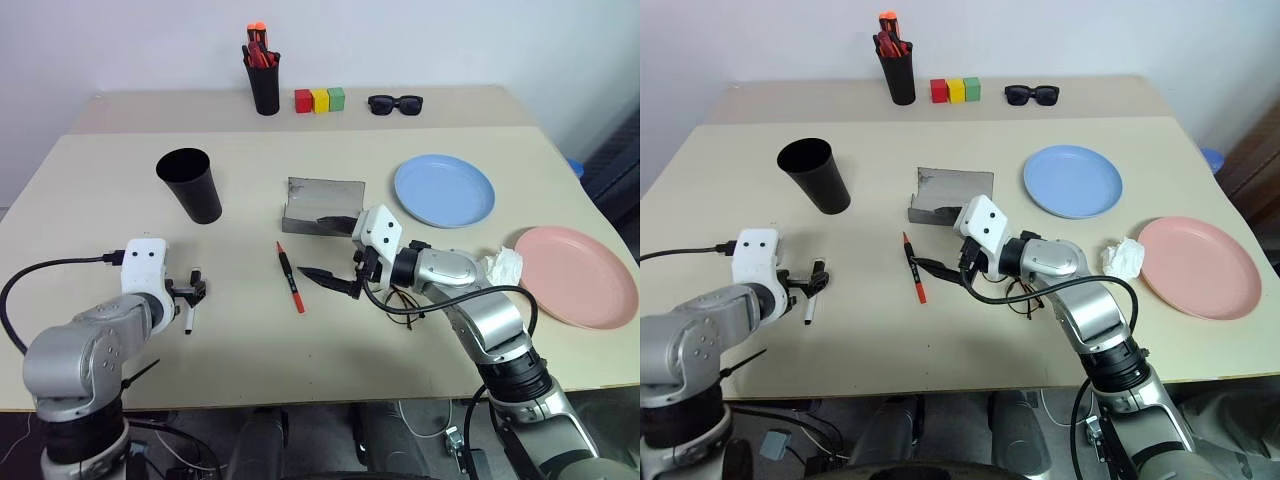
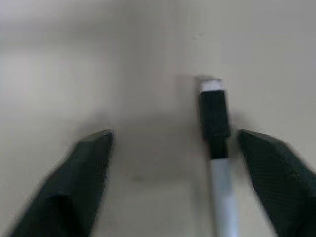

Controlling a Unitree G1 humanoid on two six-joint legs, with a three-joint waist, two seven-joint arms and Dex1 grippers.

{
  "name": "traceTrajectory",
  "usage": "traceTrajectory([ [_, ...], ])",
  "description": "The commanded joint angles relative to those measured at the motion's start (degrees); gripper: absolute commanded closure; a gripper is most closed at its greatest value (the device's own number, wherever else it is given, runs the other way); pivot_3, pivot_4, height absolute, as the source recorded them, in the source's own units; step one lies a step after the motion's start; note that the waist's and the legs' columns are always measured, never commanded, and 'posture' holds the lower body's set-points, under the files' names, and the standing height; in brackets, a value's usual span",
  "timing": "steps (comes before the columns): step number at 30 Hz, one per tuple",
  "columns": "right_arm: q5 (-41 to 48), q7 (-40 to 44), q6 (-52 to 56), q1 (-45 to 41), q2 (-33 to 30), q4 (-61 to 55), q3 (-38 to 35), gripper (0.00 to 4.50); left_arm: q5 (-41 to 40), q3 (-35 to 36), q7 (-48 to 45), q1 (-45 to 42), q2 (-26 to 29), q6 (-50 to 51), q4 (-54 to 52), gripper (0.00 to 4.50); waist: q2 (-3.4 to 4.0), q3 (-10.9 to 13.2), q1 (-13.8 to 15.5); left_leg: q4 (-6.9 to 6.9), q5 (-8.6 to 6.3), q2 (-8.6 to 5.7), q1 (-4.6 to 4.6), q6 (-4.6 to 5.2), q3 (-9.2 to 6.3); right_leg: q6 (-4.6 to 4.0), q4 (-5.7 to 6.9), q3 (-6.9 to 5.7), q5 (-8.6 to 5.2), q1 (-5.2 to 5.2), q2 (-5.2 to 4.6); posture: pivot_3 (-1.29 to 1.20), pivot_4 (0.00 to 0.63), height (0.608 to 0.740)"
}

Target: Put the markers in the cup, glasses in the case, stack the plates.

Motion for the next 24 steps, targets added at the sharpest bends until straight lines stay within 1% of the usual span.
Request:
traceTrajectory([
  [1,0.1,-0.4,-0.7,-0.1,0.2,-2.5,-0.3,0.00,1.6,0.2,0.3,-0.1,0.3,1.0,2.6,2.33,0.02,0.0,-0.1,0.00,0.01,0.00,0.00,-0.01,0.00,0.00,0.00,0.00,0.00,0.00,0.00,0.00,0.150,0.740],
  [3,0.0,-0.6,-0.5,0.3,0.1,-3.0,-0.4,0.00,2.0,-0.1,0.3,-0.4,0.4,1.0,3.2,3.39,0.03,0.0,-0.1,-0.02,0.01,0.00,0.03,-0.02,0.00,0.00,0.01,0.01,0.00,0.00,0.00,0.00,0.150,0.740],
  [5,0.0,-0.8,-0.3,0.5,0.0,-3.4,-0.5,0.00,2.4,-0.2,-0.1,-0.8,0.4,1.0,3.5,4.35,0.03,0.0,0.0,-0.02,0.01,0.00,0.03,-0.02,0.00,0.00,0.01,0.01,0.00,0.00,0.00,0.00,0.150,0.740],
  [6,-0.1,-0.8,-0.2,0.6,-0.1,-3.6,-0.5,0.00,2.7,-0.3,-0.2,-1.1,0.4,0.8,3.5,4.44,0.04,0.0,0.0,-0.02,0.01,0.00,0.03,-0.02,0.00,0.00,0.01,0.01,0.00,0.00,-0.01,0.00,0.150,0.740],
  [7,0.0,-0.8,0.0,0.7,-0.2,-3.9,-0.5,0.00,3.3,-1.0,-0.5,-0.6,0.8,-3.7,2.9,4.44,0.04,0.0,0.0,-0.02,0.01,0.00,0.03,-0.03,0.00,0.00,0.01,0.01,0.00,0.00,-0.01,0.00,0.150,0.740],
  [9,1.0,-2.0,0.1,0.1,1.2,-4.0,-1.4,0.00,4.8,-0.1,-3.0,1.2,1.2,-20.7,0.6,4.44,0.01,0.0,-0.1,-0.03,0.02,0.00,0.03,-0.04,0.00,0.00,0.01,0.01,0.00,-0.01,-0.01,0.00,0.150,0.740],
  [10,1.9,-2.8,0.5,-0.5,2.4,-3.7,-2.2,0.00,4.6,1.7,-3.9,1.3,0.6,-26.9,-0.3,4.44,-0.02,0.0,-0.1,-0.04,0.03,0.01,0.00,-0.06,0.01,-0.02,0.00,0.01,0.01,-0.05,-0.01,0.00,0.150,0.740],
  [11,2.5,-3.4,0.7,-0.9,3.1,-3.5,-2.8,0.00,4.0,3.4,-4.5,1.1,-0.1,-30.1,-0.7,4.44,-0.03,0.0,0.1,-0.07,0.06,0.01,-0.04,-0.11,0.00,-0.03,0.00,0.01,0.01,-0.10,-0.01,0.00,0.150,0.740],
  [13,2.9,-4.5,0.6,-2.1,5.0,-2.6,-3.2,0.00,-3.1,9.5,-9.5,0.6,-2.5,-35.4,-2.1,4.44,-0.03,0.0,0.1,-0.07,0.08,0.01,-0.07,-0.14,-0.01,-0.13,-0.01,0.01,-0.04,-0.12,-0.03,0.00,0.150,0.740],
  [14,2.6,-5.2,0.4,-2.7,5.8,-1.9,-3.1,0.00,-5.3,10.7,-11.5,0.6,-2.5,-36.9,-2.7,4.44,-0.03,0.0,0.1,-0.07,0.08,0.01,-0.08,-0.14,0.01,-0.20,-0.02,0.01,-0.08,-0.11,-0.05,0.00,0.150,0.740],
  [16,1.9,-6.4,-0.5,-4.0,7.6,0.0,-2.9,0.00,-8.5,10.8,-14.5,-0.1,-1.4,-38.6,-3.5,4.44,-0.03,0.0,0.1,-0.06,0.08,0.00,-0.09,-0.14,0.03,-0.19,-0.05,0.01,-0.08,-0.10,-0.06,0.00,0.150,0.740],
  [18,2.0,-6.9,-1.2,-5.6,9.1,1.8,-2.9,0.00,-8.5,9.5,-14.3,-2.5,-0.9,-41.0,-2.4,4.44,-0.03,0.0,0.2,-0.05,0.08,0.00,-0.09,-0.14,0.02,-0.18,-0.04,0.01,-0.07,-0.09,-0.04,0.00,0.150,0.740],
  [19,2.0,-7.5,-1.7,-6.6,10.2,2.7,-3.0,0.00,-7.2,8.7,-13.1,-4.5,-0.7,-42.8,-0.9,4.44,-0.03,0.0,0.3,-0.04,0.08,0.00,-0.09,-0.14,0.02,-0.18,-0.03,0.01,-0.07,-0.08,-0.03,0.00,0.150,0.740],
  [21,1.3,-10.2,-3.1,-9.6,13.2,5.6,-3.5,0.00,-1.2,5.8,-8.6,-10.1,-0.2,-48.3,5.3,4.44,-0.04,0.0,0.3,0.01,0.08,0.00,-0.09,-0.14,0.01,-0.04,-0.03,0.01,0.01,-0.05,-0.02,0.00,0.150,0.740],
  [24,-1.1,-15.6,-4.9,-14.9,17.6,12.2,-4.1,0.00,8.5,0.2,-4.5,-16.9,1.2,-60.0,16.6,4.44,-0.03,0.0,-0.1,0.03,0.11,0.00,-0.05,-0.17,0.01,-0.06,-0.01,0.02,0.05,-0.05,0.00,0.00,0.150,0.740],
])
